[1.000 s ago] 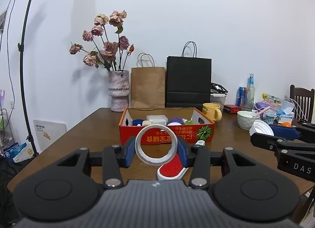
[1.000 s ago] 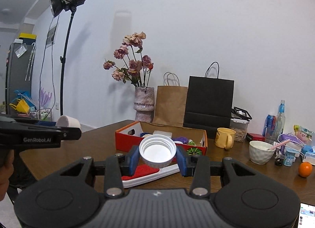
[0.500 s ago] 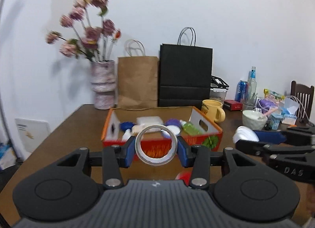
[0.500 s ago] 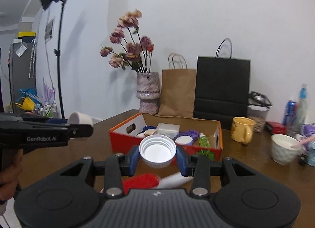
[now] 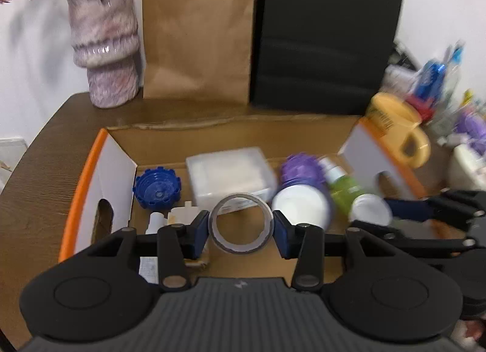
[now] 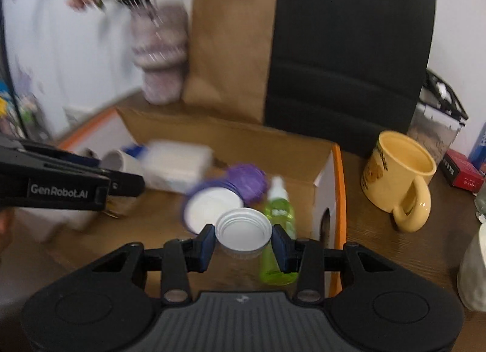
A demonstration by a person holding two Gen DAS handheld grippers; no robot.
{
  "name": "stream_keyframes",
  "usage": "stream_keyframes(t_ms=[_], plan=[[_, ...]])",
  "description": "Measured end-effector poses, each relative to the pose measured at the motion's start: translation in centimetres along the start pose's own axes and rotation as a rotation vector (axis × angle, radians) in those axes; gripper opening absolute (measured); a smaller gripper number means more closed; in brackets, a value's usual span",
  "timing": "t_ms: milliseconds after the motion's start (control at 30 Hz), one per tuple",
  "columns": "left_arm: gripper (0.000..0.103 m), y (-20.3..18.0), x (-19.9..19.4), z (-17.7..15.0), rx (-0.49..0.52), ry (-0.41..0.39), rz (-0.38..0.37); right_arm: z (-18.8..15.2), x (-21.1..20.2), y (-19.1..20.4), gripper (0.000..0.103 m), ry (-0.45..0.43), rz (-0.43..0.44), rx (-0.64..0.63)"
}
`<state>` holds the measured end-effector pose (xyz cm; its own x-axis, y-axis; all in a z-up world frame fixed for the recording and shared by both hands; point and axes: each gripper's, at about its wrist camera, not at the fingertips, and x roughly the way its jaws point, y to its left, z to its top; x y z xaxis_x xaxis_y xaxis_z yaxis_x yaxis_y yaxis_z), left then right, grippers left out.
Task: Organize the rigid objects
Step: 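Carry the tape roll and white cap into the box and release both, then withdraw both tools and move the left tool to the red lint brush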
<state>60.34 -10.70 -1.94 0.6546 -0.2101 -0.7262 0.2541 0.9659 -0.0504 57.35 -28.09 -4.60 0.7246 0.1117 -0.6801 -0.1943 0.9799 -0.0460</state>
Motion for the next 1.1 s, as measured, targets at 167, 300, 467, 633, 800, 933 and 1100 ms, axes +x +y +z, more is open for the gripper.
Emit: stream_keyframes(t_ms=[167,300,467,633,800,933,1100], plan=[[0.064,0.1,1.4,0.2,0.019,0.002,0.034,0.1,1.3,-0.1,0.050,0.012,-0.001,-0.005],[0.066,0.5,-0.3,0.6,-0.007,-0.016,0.045,0.5,0.0,-0.2,0.053,-0.004,-0.002,-0.007],[0.078,0.7,-6.3,0.5,0.000,-0.106,0.063,0.9,-5.4,-0.3,0.065,-0.078,0.001,0.001],[0.085,0.0,-14.4,-2.6,-0.003,-0.318,0.163,-1.4,-12.2,0.2,0.084,-0.221,0.032,-0.047],[0.087,-1.8,-22.4,-9.3,0.015,-0.524,0.284,-6.5,-18.7,1.7,0.085,-0.356,-0.006,-0.039],[0.090,-2.7,-27.5,-15.6,-0.012,-0.600,0.269,-11.8,-23.9,3.6,0.087,-0.451,-0.004,-0.035],[0.096,-3.9,-32.5,-23.8,-0.064,-0.632,0.230,-19.0,-29.0,5.3,0.092,-0.557,0.020,-0.017]])
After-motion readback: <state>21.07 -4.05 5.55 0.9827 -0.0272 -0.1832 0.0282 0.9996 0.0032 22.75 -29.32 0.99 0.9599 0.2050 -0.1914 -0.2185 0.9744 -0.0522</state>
